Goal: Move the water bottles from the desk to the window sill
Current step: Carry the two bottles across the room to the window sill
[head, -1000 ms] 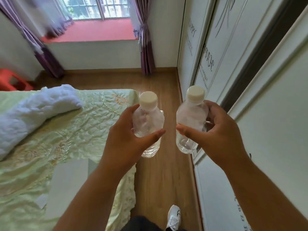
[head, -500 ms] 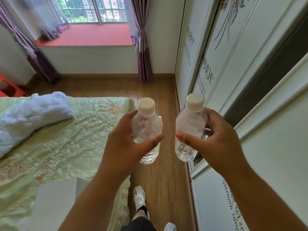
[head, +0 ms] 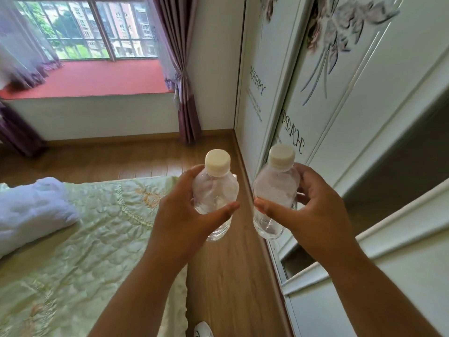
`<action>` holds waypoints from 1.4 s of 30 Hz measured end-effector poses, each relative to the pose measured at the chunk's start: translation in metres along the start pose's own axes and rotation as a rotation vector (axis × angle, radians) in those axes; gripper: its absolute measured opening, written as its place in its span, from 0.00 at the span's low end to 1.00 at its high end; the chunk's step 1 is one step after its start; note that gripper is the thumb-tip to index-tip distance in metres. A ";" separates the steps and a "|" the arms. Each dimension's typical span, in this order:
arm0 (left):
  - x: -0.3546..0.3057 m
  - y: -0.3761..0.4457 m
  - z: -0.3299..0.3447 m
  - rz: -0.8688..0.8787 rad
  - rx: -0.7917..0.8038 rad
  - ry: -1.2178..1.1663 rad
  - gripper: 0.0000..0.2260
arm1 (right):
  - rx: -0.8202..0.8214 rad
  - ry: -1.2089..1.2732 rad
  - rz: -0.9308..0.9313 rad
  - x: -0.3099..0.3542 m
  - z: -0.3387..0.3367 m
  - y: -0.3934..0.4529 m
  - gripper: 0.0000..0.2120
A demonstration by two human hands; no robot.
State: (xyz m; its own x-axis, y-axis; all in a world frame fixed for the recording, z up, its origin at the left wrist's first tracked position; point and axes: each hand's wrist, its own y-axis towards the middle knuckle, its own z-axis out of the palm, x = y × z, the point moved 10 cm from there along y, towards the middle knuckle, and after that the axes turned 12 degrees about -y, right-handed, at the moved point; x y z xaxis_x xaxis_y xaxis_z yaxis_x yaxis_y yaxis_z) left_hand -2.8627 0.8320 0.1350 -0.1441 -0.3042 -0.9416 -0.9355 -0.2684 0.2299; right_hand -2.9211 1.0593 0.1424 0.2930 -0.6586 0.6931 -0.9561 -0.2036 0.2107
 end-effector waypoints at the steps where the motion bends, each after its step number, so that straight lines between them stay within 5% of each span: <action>1: 0.003 0.007 -0.005 0.001 0.000 0.003 0.36 | -0.006 -0.001 0.003 0.002 0.005 0.005 0.35; 15: 0.045 0.084 -0.041 -0.061 -0.069 0.042 0.31 | 0.104 0.058 -0.038 0.004 0.071 0.102 0.35; 29: 0.034 0.182 -0.023 -0.033 -0.280 0.107 0.34 | 0.154 0.117 -0.201 -0.001 0.056 0.251 0.40; 42: 0.068 0.251 0.003 -0.083 -0.215 0.056 0.36 | 0.188 0.095 -0.161 -0.033 0.075 0.312 0.37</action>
State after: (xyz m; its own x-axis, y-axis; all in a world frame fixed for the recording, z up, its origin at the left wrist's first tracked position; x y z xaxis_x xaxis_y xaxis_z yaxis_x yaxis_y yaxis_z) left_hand -3.1087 0.7471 0.1281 -0.0459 -0.3218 -0.9457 -0.8524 -0.4810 0.2050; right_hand -3.2290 0.9631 0.1334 0.4317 -0.5373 0.7245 -0.8772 -0.4372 0.1984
